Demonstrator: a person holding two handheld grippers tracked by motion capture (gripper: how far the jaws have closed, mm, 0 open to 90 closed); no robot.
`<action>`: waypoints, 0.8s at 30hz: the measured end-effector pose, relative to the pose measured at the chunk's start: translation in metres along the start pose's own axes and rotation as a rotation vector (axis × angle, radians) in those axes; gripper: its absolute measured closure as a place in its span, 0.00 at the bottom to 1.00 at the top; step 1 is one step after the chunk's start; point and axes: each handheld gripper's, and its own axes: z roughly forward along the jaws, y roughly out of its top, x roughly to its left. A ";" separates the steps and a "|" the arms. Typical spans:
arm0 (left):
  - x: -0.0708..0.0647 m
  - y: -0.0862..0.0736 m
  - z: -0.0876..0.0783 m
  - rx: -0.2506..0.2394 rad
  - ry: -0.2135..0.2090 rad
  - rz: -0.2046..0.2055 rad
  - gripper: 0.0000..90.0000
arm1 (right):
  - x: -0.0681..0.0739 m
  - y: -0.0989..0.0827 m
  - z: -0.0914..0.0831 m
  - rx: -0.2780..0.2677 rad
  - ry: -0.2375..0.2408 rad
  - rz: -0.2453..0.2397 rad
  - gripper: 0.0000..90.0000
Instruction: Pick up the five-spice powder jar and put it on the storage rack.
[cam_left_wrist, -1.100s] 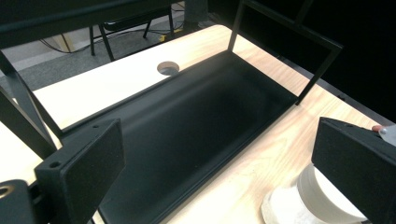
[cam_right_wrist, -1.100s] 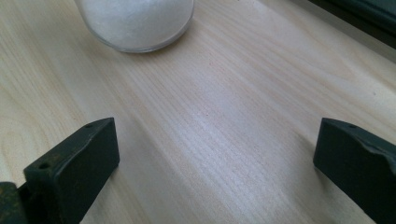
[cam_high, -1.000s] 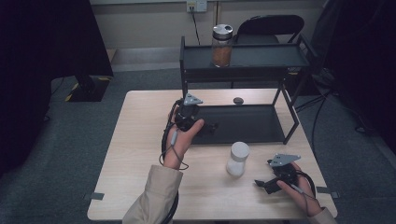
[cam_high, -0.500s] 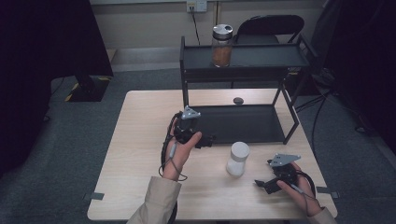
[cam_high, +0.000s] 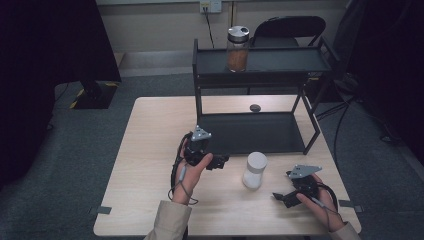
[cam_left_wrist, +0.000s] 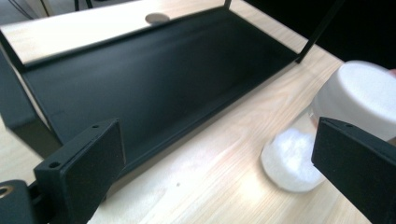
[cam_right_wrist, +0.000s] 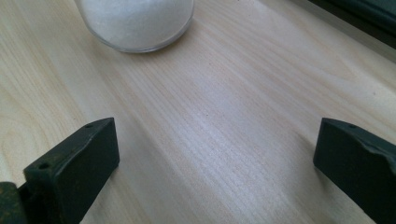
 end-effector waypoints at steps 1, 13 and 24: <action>0.000 -0.003 0.001 0.001 -0.001 -0.004 0.02 | 0.000 0.000 0.000 0.000 0.000 0.000 0.00; -0.001 -0.032 0.006 0.027 0.010 -0.015 0.02 | 0.000 0.000 0.000 0.000 0.000 0.000 0.00; -0.001 -0.053 0.008 0.056 0.038 -0.026 0.02 | 0.000 0.000 0.000 0.000 -0.001 0.001 0.00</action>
